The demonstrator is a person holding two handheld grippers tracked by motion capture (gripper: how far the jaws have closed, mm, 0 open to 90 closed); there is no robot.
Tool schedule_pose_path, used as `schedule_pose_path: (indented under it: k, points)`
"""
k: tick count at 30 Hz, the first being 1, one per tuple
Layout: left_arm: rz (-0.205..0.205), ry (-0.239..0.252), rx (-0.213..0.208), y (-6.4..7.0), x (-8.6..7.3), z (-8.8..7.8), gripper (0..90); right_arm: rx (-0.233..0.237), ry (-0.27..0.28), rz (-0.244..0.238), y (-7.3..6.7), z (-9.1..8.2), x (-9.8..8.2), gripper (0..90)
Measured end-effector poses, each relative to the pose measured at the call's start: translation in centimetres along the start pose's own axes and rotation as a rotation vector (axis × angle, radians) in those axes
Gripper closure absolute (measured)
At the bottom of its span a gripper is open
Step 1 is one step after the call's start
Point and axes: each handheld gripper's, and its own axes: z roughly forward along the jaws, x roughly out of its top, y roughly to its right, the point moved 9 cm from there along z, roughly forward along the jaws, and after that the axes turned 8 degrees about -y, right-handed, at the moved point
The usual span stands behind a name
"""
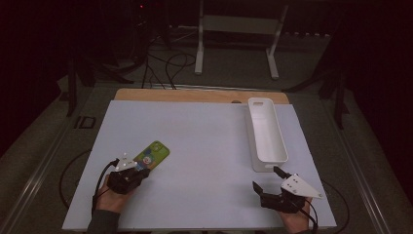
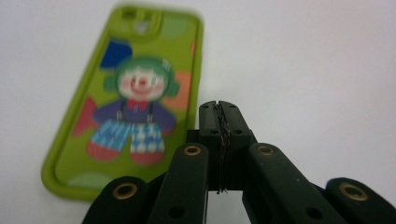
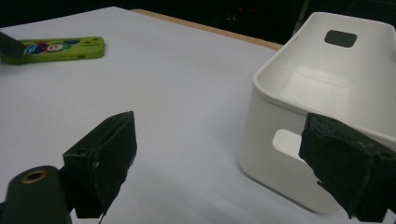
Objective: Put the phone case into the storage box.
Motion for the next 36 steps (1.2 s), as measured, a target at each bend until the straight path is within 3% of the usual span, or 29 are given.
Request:
schedule_pose_path:
  k: [3, 9, 13, 30, 36]
  points:
    - [0.005, 0.052, 0.004, -0.1, 0.6, -0.7, 87.4, 0.001, 0.0, -0.001, 0.0, 0.0, 0.0, 10.9]
    - [0.023, 0.107, -0.004, 0.1, 1.4, -1.6, 82.9, 0.002, -0.001, -0.003, -0.1, 0.1, 0.0, 10.9]
    - [0.047, 0.135, -0.018, 0.5, 1.7, -2.2, 78.6, 0.002, -0.001, -0.002, -0.1, 0.1, 0.0, 10.9]
    - [0.06, 0.23, -0.024, 0.8, 2.5, -4.3, 59.3, 0.012, 0.012, -0.008, -0.1, 0.0, 0.0, 12.5]
    - [0.062, 0.285, -0.015, 0.6, 2.8, -5.3, 49.6, 0.02, 0.02, -0.004, -0.1, 0.0, 0.1, 12.9]
